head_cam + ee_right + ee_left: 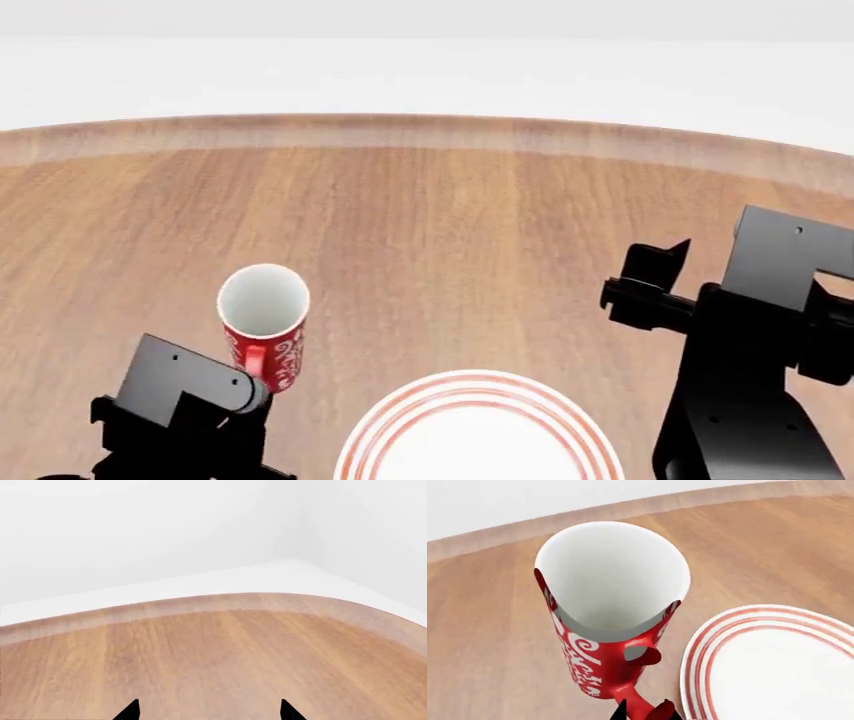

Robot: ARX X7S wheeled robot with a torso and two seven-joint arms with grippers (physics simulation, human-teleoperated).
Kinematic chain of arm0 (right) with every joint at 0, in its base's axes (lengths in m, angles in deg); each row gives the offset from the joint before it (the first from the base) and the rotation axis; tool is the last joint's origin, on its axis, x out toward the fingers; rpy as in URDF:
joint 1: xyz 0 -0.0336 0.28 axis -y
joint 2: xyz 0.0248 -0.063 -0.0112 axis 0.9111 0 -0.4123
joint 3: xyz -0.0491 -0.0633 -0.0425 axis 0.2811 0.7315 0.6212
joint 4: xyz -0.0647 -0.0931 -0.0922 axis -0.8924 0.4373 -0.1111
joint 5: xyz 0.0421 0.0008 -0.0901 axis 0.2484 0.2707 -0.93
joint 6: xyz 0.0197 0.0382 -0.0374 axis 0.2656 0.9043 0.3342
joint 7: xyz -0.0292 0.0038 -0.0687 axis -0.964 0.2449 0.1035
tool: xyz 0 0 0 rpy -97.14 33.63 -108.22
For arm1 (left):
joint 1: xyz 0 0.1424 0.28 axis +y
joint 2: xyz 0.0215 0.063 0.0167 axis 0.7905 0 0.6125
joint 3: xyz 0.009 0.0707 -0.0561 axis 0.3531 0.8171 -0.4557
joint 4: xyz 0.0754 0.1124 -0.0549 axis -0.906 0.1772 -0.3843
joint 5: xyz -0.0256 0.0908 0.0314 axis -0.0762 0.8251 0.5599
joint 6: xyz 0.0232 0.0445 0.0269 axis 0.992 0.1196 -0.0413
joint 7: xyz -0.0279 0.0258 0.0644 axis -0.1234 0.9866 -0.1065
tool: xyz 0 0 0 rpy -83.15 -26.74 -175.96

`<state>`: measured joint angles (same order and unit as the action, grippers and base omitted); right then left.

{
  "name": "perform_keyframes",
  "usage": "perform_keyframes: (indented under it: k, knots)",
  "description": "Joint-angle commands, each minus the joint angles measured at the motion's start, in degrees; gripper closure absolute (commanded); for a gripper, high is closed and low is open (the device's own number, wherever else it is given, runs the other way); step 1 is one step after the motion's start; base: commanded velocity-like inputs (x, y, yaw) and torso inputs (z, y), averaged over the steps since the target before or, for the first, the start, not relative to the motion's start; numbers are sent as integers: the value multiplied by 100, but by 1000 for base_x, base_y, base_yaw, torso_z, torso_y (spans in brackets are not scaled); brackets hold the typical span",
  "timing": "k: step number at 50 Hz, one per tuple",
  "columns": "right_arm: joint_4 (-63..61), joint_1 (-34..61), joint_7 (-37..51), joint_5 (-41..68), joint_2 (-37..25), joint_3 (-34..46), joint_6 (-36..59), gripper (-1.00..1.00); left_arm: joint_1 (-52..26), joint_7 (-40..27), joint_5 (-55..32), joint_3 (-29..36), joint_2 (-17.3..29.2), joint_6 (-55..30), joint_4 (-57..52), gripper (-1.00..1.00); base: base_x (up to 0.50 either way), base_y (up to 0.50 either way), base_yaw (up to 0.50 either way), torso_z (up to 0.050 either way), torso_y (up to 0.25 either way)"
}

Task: Pick up the red mug and put it on the plate

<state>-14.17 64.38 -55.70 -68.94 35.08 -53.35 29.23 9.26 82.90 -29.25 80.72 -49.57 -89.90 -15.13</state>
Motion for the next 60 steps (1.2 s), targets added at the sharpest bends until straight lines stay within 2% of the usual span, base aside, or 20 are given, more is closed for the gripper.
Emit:
perform_keyframes:
  k: [1, 12, 23, 43, 48, 54, 56, 60]
  knots:
    - [13, 26, -2, 48, -9, 8, 16, -100, -209, 423, -189, 525, -72, -122, -15, 100, 0, 0, 0, 0, 0]
    - [74, 15, -17, 85, -11, 21, -43, -100, -577, 420, -299, 832, -303, 73, 655, 100, 0, 0, 0, 0, 0]
    - [147, 22, -14, 111, -12, 31, -77, -100, -778, 701, -491, 1400, -342, -257, 539, 100, 0, 0, 0, 0, 1]
    - [318, 57, -35, 164, -42, 33, -184, -100, -1115, 862, -847, 2161, -387, 121, 1276, 100, 0, 0, 0, 0, 0]
    - [366, 51, -41, 174, -19, 57, -229, -100, -1505, 804, -1157, 2668, -506, 532, 2073, 100, 0, 0, 0, 0, 0]
    - [544, 50, -76, 176, -12, 66, -368, -100, -2075, 424, -2221, 3636, -514, 1244, 3198, 100, 0, 0, 0, 0, 0]
    - [617, 74, -89, 173, -9, 79, -406, -100, -2241, 322, -2654, 4045, -517, 1517, 3525, 100, 0, 0, 0, 0, 0]
    - [664, 60, -97, 177, -5, 88, -461, -100, -2679, 15, -4089, 5422, -521, 2142, 4256, 100, 0, 0, 0, 0, 3]
